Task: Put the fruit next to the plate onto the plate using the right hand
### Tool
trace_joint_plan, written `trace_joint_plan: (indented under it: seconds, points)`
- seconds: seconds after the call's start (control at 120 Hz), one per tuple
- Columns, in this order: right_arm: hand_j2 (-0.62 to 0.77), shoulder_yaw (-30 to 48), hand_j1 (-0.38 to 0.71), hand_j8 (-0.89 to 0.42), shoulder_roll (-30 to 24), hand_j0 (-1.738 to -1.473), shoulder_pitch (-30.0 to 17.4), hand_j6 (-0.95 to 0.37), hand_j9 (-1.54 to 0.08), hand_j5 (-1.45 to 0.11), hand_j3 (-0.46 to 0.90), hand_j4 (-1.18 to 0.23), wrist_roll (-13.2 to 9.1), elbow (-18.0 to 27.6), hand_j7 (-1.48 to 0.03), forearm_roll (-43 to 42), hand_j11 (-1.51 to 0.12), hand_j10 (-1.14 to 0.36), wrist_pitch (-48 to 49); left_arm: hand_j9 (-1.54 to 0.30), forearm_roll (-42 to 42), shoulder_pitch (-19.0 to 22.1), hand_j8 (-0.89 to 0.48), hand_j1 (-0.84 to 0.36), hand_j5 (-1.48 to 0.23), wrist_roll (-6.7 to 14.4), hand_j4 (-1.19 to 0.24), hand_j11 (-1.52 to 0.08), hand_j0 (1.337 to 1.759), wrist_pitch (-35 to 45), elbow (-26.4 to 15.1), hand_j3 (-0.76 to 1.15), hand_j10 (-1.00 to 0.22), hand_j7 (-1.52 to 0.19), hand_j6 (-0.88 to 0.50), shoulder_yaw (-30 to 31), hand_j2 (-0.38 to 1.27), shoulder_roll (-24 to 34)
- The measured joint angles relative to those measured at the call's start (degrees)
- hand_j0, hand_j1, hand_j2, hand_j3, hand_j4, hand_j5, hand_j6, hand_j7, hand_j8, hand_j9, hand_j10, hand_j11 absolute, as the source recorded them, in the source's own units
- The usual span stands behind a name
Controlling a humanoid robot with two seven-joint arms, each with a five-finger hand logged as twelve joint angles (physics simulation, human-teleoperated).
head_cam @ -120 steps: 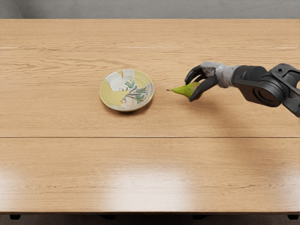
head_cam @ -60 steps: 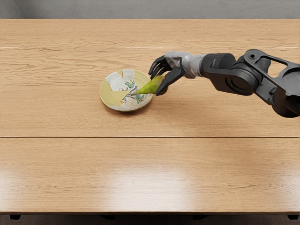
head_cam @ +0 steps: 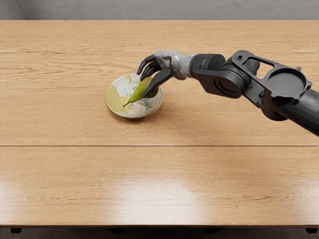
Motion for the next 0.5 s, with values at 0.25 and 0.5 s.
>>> trace_joint_plan:
  seconds: [0.25,0.5]
  points:
    - [0.54,0.0,0.34,-0.4,0.5,-1.656,0.3,-0.73,-1.01,-1.03,0.0,-0.74,1.1,-1.7,-0.99,0.0,-0.98,-0.47,0.0,0.0,0.0,0.0,0.0,0.35,0.0,0.0,0.0,0.0,1.658,0.0,0.0,0.0,0.0,0.0,0.0,0.0,0.0,0.0]
    - [0.17,0.0,0.21,-0.42,4.6,-1.657,1.1,-0.54,-0.71,-0.71,0.0,-0.53,1.3,-6.4,-0.7,0.1,-0.7,-0.43,-0.1,0.0,0.0,0.0,0.0,0.35,0.0,0.0,0.0,0.0,1.658,0.0,0.0,0.0,0.0,0.0,0.0,0.0,0.0,0.0]
